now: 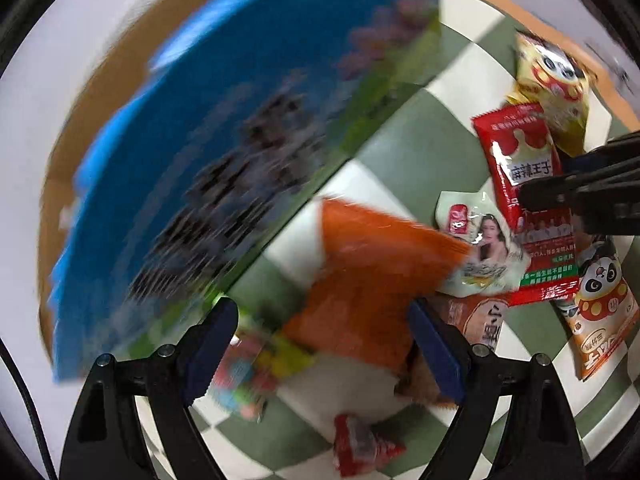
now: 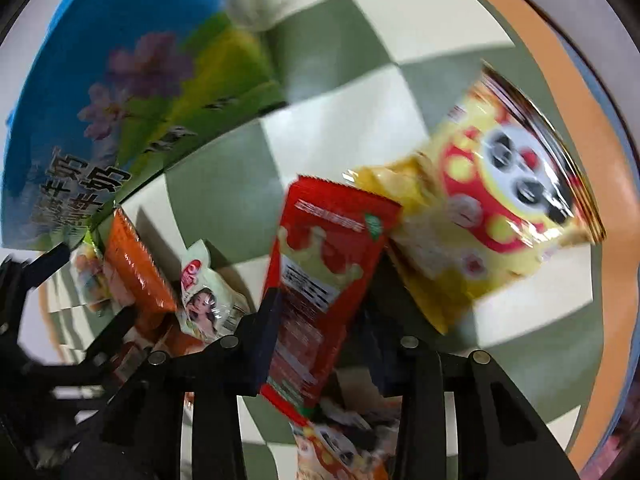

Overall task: Organize snacks
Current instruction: 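Withdraw both tools from the box toward the remaining snacks, then grasp the orange bag with the left tool while the right tool grasps the red spicy strip packet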

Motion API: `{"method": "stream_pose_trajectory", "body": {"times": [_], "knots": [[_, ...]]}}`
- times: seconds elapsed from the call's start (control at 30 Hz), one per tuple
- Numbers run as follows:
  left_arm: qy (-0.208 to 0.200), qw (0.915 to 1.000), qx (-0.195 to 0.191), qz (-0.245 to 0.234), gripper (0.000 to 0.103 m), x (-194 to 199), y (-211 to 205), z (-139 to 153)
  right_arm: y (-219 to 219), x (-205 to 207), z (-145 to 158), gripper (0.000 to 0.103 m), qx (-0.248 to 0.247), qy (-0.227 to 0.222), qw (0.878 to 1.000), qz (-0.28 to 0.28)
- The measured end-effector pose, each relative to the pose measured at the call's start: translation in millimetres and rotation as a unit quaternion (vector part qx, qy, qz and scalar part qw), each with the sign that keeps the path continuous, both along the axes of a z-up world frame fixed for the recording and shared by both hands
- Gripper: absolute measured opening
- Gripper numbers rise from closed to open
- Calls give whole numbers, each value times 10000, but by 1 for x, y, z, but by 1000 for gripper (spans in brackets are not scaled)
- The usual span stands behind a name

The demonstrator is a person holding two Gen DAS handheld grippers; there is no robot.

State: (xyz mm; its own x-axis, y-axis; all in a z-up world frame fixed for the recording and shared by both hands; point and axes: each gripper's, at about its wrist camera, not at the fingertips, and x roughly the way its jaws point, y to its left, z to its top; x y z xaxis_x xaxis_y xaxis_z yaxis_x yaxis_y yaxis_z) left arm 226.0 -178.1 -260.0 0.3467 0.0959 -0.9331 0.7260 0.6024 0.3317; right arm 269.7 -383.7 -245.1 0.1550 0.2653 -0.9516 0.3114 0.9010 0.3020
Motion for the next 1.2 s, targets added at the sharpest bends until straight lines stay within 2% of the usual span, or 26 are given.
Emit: {"method": "stream_pose_trajectory", "body": {"times": [0.07,0.1,0.17,0.27,0.37,0.47,0.53,0.57,0.67,0.73,0.83,0.93,1.0,1.1,1.2], "knots": [[137,9998,-98,-72,86,1,-9,-4,-7,-4,1,41,116,65,9999,-12],[192,9997,-118,-49,74,2,-11,-7,-9,-6,3,41,134,70,9999,-23],[344,9992,-165,75,59,2,-13,-12,-12,-10,4,42,159,90,9998,-87],[356,9982,-300,378,58,-2,-7,-14,-16,-12,4,46,260,85,9993,-248],[681,9890,-645,1141,57,-4,11,-12,-21,-14,4,46,273,73,9991,-310],[1052,9681,-823,2121,57,-8,38,-18,-8,-2,0,46,135,59,9997,-219],[1326,9498,-977,2661,57,-14,57,-23,6,8,-3,42,-203,35,9997,149],[1499,9363,-1094,2980,57,-19,68,-27,16,13,-4,42,-365,8,9983,451],[1818,9080,-1335,3532,57,-26,87,-39,42,27,-4,42,-640,-28,9883,1385],[1918,8979,-1445,3690,57,-26,94,-45,48,35,2,42,-773,-116,9834,1640],[1935,8921,-1500,3798,58,-24,96,-47,46,37,10,60,-1017,-230,9842,1434],[1949,8872,-1503,3903,59,-2,117,-44,47,36,2,60,-979,-98,9888,1125],[1959,8855,-1462,3950,61,11,116,-43,50,35,-3,62,-1022,-81,9898,992],[1943,8872,-1404,3942,62,17,118,-50,62,42,-6,69,-1146,-112,9903,773],[1926,8898,-1342,3914,62,21,120,-54,70,41,-6,64,-1344,-154,9881,734]]}}
